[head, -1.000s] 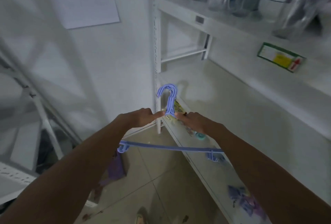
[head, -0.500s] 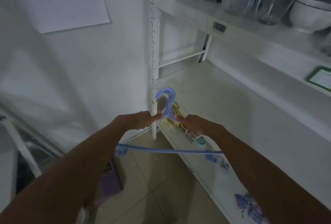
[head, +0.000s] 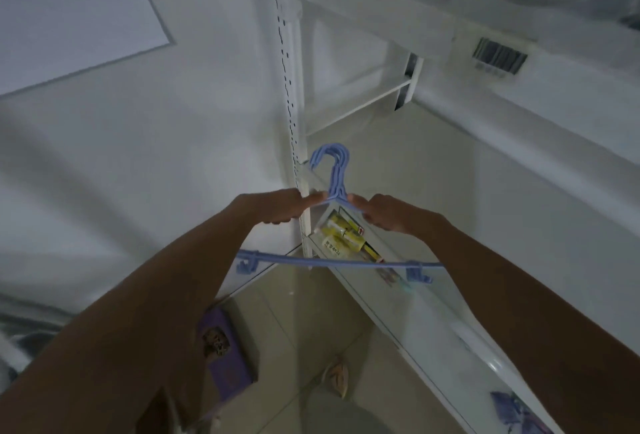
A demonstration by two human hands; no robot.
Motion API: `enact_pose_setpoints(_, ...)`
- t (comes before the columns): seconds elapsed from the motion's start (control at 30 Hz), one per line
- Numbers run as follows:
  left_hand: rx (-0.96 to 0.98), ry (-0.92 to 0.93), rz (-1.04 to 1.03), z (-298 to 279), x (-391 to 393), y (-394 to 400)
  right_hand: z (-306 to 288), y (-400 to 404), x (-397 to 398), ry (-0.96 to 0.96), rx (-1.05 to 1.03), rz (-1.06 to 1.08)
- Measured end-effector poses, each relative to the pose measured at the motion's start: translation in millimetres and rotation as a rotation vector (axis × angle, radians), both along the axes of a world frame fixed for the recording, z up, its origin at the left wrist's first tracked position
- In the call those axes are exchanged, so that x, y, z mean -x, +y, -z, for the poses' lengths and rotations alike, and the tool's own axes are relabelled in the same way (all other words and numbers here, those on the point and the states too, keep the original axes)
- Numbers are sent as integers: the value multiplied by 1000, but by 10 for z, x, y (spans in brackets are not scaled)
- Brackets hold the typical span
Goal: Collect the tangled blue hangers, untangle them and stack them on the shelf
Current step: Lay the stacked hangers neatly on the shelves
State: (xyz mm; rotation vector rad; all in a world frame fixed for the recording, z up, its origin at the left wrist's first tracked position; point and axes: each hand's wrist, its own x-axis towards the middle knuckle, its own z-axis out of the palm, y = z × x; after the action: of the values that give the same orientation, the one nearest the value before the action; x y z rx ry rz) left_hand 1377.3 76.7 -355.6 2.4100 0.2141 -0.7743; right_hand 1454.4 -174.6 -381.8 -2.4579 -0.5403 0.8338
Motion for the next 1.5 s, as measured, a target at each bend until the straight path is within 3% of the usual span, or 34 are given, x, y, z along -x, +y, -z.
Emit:
enact_pose_setpoints(0.3,73,33,106,323,-967,130,158,38,-766,48,4,62)
enact_pose_setpoints(0.6,122,71,334,448,-2066,-131,420,-245,-1325,51,69,409)
enact_pose_setpoints(0.9,109,-2,429,855,-2901,-77,574,-184,-1931,41,152,568)
enact_pose_setpoints(1.03,143,-163,470,1068,-3109,-188,697,-409,-2106,19,171,602)
enact_pose_setpoints(1.2,46,-362,646,1207,-3402,-341,783,-590,-2361,11,134,634)
enact_pose_setpoints(1.4,-400,-627,810,1148,-3645,-346,789,-536,-2703,-138,187,615)
enact_pose_setpoints(1.5,-466,-613,876,1088,-3689,-353,779,-483,-2740,-121,248,564)
